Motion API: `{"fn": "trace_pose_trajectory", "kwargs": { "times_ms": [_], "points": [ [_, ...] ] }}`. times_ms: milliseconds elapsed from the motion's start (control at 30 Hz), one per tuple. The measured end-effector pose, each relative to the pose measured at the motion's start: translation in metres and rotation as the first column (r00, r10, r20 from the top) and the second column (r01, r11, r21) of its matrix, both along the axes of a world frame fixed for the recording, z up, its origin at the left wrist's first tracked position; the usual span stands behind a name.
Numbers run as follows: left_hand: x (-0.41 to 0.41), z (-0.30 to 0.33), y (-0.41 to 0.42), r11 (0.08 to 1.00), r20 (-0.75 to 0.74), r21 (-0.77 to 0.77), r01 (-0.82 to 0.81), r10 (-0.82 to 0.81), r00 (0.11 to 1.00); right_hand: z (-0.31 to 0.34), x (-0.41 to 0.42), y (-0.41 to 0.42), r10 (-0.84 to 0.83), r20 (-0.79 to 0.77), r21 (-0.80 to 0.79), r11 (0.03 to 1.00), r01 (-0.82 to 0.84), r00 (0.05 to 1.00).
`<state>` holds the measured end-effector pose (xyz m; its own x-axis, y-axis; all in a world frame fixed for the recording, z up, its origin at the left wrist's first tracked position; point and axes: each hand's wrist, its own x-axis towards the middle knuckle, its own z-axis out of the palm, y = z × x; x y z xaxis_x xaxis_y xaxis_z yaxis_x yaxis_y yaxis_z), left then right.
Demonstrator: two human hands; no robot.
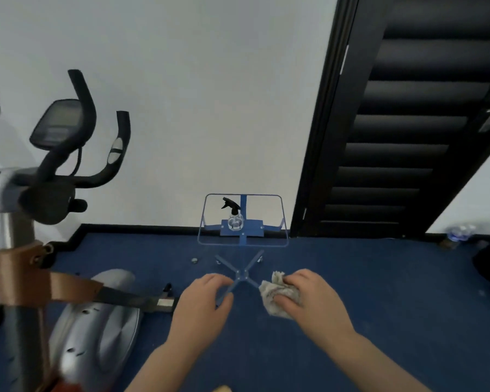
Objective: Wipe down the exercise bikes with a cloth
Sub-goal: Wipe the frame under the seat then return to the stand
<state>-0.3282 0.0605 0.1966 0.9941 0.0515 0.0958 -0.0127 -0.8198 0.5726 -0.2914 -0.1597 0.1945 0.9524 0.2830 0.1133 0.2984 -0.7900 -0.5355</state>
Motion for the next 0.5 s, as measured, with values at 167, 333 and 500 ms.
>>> {"fn": "trace_pose_trajectory", "kwargs": {
  "times_ms": [167,333,500],
  "points": [
    [0.078,0.011,0.025,1.000,0.039,0.000,-0.001,0.001,0.999,0.000,0.064,0.022,-0.042,-0.001,0.012,0.999,0.042,0.999],
    [0.141,0.011,0.044,0.999,0.021,-0.002,0.035,-0.035,0.999,-0.007,0.120,0.040,-0.091,-0.012,0.029,0.995,0.092,0.996],
    [0.183,0.003,0.044,0.997,-0.034,0.006,0.074,-0.074,0.997,-0.019,0.156,0.038,-0.134,-0.057,0.043,0.990,0.136,0.989]
  ]
}}
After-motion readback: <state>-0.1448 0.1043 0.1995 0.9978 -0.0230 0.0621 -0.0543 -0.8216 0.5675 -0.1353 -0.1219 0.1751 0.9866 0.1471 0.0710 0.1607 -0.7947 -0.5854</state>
